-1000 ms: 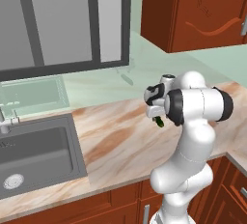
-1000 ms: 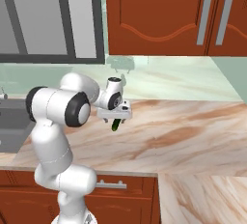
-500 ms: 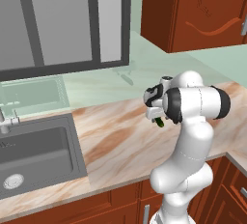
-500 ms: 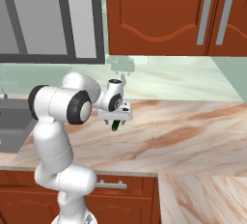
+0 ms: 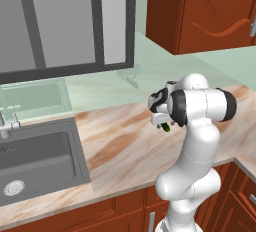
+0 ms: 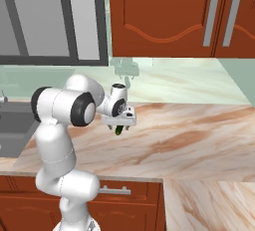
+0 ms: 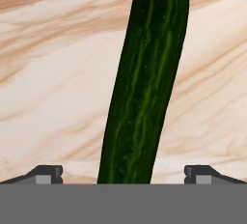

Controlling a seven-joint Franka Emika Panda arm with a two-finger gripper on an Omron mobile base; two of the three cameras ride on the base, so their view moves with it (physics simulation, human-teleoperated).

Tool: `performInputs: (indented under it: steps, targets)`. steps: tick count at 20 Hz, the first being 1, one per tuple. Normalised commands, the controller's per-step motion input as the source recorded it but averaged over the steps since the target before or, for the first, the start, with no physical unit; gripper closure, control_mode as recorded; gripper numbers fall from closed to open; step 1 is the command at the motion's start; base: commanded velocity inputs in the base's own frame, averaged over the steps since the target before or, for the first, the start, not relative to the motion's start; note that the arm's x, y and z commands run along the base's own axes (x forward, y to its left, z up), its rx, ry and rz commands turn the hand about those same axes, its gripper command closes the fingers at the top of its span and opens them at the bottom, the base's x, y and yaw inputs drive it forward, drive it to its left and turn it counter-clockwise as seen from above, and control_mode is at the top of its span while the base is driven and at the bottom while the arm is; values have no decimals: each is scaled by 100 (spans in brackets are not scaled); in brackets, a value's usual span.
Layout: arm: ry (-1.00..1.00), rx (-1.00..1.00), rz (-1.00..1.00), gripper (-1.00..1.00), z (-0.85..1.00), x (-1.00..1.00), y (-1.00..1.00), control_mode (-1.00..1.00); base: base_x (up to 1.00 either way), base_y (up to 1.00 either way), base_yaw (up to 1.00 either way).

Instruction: Place the two vegetables and bowl onto the tray for setting up a vegetable dip station.

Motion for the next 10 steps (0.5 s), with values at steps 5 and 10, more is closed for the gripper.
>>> performInputs:
  steps: [5,10]
  targets:
    - [0,0,0,-100,-6,6,0,-100,0,0,0]
    - [0,0,0,100,-5,1,0,-100,0,0,0]
